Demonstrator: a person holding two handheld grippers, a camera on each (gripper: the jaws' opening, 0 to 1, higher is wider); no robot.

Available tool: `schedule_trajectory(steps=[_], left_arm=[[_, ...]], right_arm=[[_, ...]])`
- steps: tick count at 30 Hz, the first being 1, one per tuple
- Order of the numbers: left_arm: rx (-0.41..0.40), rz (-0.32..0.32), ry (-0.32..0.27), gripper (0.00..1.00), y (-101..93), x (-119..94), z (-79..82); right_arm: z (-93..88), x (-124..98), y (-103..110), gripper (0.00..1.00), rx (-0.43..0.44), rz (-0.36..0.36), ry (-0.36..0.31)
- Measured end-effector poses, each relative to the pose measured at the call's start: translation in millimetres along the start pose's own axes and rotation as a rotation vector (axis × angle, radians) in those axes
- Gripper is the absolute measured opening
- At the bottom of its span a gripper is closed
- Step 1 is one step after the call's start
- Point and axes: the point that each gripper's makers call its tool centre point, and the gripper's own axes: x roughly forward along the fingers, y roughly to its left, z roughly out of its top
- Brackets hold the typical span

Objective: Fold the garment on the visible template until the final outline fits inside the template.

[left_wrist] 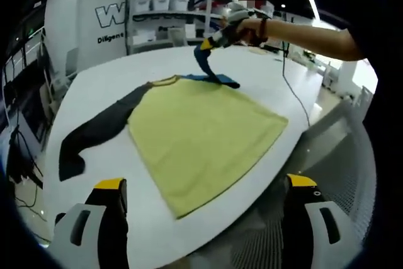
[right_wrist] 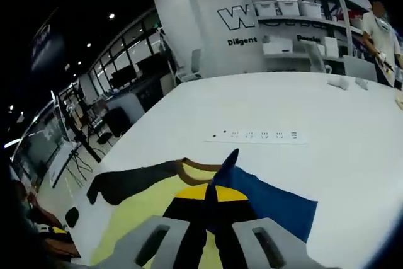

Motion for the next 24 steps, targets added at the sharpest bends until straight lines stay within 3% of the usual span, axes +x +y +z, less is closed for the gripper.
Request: schedule_trajectory(steps=[13,17,24], left_arm=[[-0.02,0.003,-0.025,0.99,-0.8,-3.6,2.4],[-0.019,0.003,-0.039,0.99,-1.0,-4.4,4.3],[-0.026,0.013,-0.037,0.98,2.4,-7.3,2.2]], right_arm=[[-11.1,31.7,75.2,0.0,-0.097,0.099,0.045],[-17.3,36.1,97.4,0.0,-0.073,0.138,0.051],[-30.0,39.2,122.8,0.0,-0.109,0.162,0.073]])
